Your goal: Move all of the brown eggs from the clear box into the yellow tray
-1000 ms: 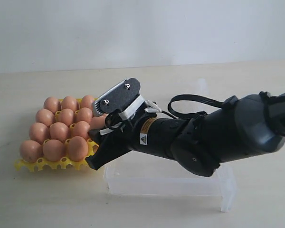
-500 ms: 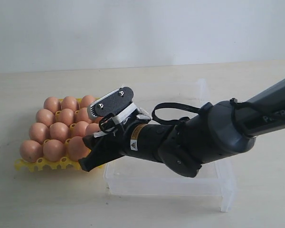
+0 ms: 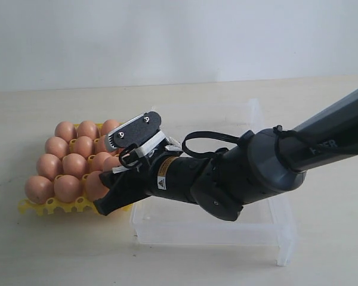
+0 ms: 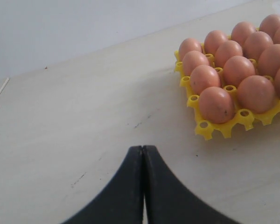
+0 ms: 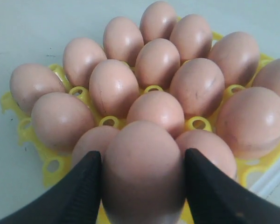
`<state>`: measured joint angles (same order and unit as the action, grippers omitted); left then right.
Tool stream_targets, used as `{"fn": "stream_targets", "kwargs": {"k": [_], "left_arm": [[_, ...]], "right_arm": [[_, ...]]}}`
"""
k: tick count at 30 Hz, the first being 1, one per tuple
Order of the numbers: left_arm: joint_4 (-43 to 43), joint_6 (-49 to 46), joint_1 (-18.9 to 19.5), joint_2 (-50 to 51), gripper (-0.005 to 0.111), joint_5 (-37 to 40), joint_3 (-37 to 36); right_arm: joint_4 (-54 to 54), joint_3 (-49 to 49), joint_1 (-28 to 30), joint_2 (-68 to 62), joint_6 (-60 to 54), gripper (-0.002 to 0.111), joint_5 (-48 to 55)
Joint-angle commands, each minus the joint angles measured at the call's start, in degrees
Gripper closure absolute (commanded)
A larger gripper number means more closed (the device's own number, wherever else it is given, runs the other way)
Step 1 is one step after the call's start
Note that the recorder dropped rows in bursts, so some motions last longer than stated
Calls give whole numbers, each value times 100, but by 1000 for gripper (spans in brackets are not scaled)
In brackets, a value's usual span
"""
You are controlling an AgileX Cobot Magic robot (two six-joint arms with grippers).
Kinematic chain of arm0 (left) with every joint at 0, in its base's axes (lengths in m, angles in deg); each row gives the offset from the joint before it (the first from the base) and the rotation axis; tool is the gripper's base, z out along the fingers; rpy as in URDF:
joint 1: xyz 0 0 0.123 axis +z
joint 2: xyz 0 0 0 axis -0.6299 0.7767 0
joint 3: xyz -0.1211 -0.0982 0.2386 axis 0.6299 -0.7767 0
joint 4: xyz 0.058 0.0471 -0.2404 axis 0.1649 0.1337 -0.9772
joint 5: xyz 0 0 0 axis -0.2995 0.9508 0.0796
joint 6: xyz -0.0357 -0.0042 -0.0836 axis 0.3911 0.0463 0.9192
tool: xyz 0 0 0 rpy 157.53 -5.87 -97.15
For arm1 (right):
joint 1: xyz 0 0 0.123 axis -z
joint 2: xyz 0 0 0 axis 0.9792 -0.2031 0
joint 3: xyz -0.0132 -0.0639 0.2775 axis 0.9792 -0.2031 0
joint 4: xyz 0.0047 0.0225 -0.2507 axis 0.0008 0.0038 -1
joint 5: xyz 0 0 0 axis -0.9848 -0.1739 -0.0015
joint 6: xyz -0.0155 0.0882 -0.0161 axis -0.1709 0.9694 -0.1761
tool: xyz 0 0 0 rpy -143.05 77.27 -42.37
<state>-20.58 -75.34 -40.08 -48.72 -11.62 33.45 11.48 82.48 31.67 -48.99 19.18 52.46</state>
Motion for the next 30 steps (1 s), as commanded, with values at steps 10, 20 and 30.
{"fn": "stream_targets", "kwargs": {"k": [10, 20, 30], "left_arm": [[0, 28, -11, -35, 107, -26, 23], [0, 28, -11, -35, 107, -26, 23], [0, 28, -11, -35, 107, -26, 23]], "right_arm": [[130, 40, -1, 43, -152, 53, 65], [127, 29, -1, 730, -441, 53, 466], [426, -418, 286, 2253, -755, 61, 1323]]}}
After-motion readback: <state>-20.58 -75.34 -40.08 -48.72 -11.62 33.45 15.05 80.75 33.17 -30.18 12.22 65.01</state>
